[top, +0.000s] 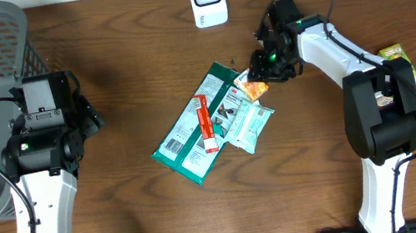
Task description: Scan the item barcode
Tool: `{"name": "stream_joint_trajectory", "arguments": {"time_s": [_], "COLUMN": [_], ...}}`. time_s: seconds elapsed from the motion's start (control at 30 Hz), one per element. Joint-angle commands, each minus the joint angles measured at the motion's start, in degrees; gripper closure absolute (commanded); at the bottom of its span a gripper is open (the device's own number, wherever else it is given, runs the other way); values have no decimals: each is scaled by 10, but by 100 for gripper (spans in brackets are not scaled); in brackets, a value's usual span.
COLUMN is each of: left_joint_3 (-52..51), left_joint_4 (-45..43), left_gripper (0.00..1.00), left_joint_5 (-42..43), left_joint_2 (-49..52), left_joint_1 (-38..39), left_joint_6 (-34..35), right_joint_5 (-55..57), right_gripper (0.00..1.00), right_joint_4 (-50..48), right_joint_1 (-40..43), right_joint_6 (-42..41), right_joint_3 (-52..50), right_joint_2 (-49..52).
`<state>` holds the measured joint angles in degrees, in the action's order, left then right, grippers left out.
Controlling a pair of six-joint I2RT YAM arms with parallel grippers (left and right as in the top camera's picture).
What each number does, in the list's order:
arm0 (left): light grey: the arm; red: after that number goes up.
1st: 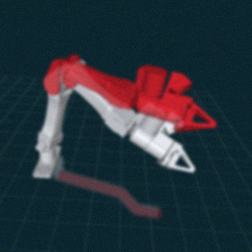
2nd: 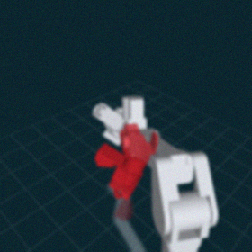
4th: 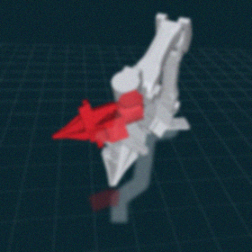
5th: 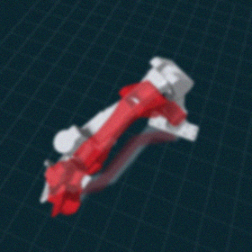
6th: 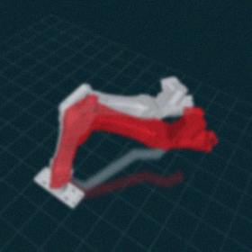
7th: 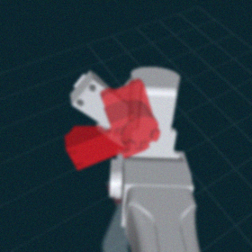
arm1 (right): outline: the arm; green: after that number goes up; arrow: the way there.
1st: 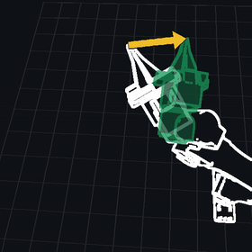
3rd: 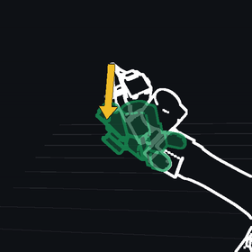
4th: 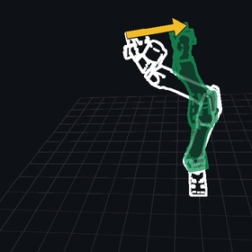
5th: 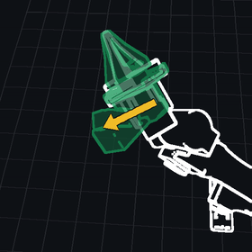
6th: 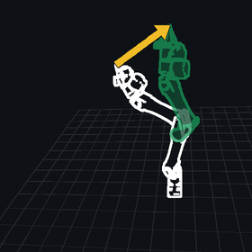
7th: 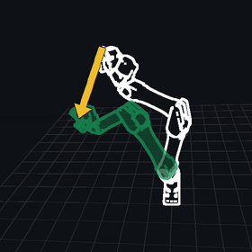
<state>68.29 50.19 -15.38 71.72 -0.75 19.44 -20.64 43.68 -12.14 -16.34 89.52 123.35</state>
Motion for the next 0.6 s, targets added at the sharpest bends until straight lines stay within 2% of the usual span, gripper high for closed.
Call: {"name": "stream_joint_trajectory", "arguments": {"time_s": [0.0,0.03,0.13,0.23,0.4,0.47,0.57], "left_joint_3": [6,6,6,6,6,6,6], "left_joint_4": [1,1,1,1,1,1,1], "left_gripper": [13,14,13,13,13,13,13], "left_joint_5": [-7,-7,-7,-7,-7,-7,-7], "left_joint_2": [-2,-2,-2,-2,-2,-2,-2], "left_joint_1": [-3,-3,-3,-3,-3,-3,-3], "left_joint_6": [-5,-5,-5,-5,-5,-5,-5], "right_joint_5": [54,54,54,54,54,54,54], "right_gripper": [64,67,68,63,56,59,69], "right_joint_4": [1,3,14,35,49,53,63], "right_joint_1": [0,-1,-5,-7,-7,-7,-7], "right_joint_6": [32,48,95,145,169,175,189], "right_joint_3": [-3,-3,-3,-3,-3,-3,-3], "right_joint_2": [4,4,4,4,4,4,4]}}
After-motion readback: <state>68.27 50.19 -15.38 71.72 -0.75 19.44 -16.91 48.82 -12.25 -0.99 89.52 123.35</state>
